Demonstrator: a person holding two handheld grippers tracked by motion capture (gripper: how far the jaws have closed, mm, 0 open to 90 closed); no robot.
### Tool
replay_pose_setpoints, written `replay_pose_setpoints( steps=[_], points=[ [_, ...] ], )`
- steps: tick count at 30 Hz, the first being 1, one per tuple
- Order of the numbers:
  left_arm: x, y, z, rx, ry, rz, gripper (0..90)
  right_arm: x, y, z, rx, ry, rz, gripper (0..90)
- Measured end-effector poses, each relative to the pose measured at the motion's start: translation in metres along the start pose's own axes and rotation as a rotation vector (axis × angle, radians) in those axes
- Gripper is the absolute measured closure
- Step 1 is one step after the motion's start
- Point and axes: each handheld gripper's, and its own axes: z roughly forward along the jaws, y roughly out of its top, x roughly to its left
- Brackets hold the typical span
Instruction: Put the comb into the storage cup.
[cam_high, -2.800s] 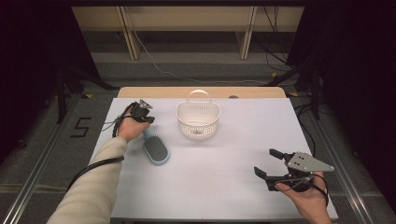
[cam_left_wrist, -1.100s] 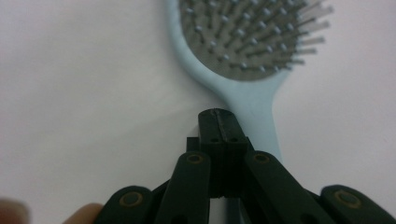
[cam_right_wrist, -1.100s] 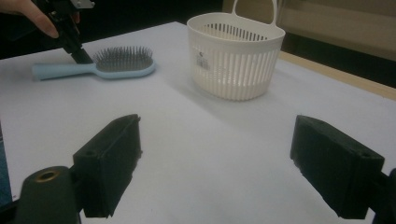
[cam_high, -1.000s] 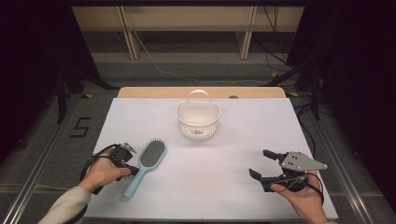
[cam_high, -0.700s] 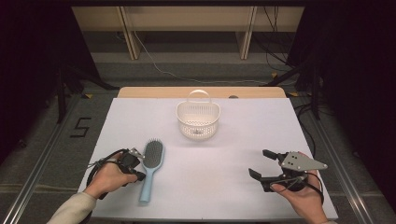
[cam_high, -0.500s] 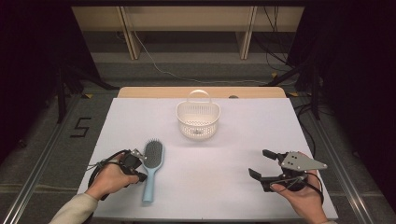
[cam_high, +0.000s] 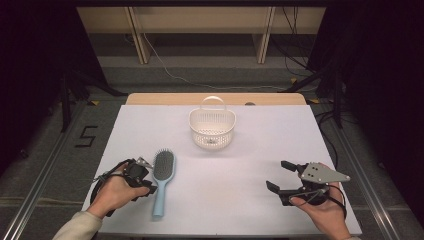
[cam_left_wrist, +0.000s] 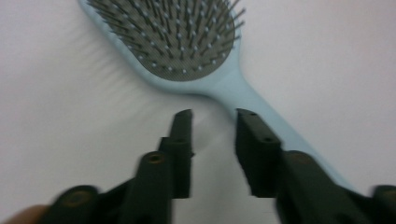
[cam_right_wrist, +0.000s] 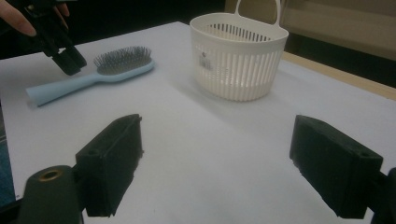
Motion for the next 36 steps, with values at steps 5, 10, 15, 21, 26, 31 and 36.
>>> replay_pose_setpoints(
  steps=[5, 10, 15, 21, 26, 31, 36],
  points=[
    [-0.022, 0.009, -0.001, 0.032, 0.052, -0.139, 12.6, 0.001, 0.0, 0.0, 0.003, 0.002, -0.001, 17.6],
    [-0.031, 0.013, 0.006, 0.051, 0.075, -0.267, 0.0, 0.0, 0.0, 0.0, 0.003, 0.003, -0.001, 17.6],
    [-0.033, 0.019, 0.02, 0.102, 0.112, -0.365, 0.0, 0.001, 0.0, 0.0, 0.006, 0.004, -0.004, 17.7],
    [-0.029, 0.023, 0.029, 0.138, 0.159, -0.411, 0.0, 0.0, 0.0, 0.0, 0.01, 0.004, -0.004, 17.9],
    [-0.027, 0.025, 0.032, 0.133, 0.173, -0.447, 0.0, 0.0, 0.0, 0.001, 0.011, 0.004, -0.002, 17.9],
    [-0.025, 0.026, 0.035, 0.134, 0.188, -0.473, 0.1, 0.0, 0.0, 0.001, 0.016, 0.002, -0.005, 18.0],
    [-0.023, 0.028, 0.034, 0.127, 0.196, -0.488, 2.9, 0.0, -0.001, 0.001, 0.017, 0.004, -0.003, 18.0]
  ],
)
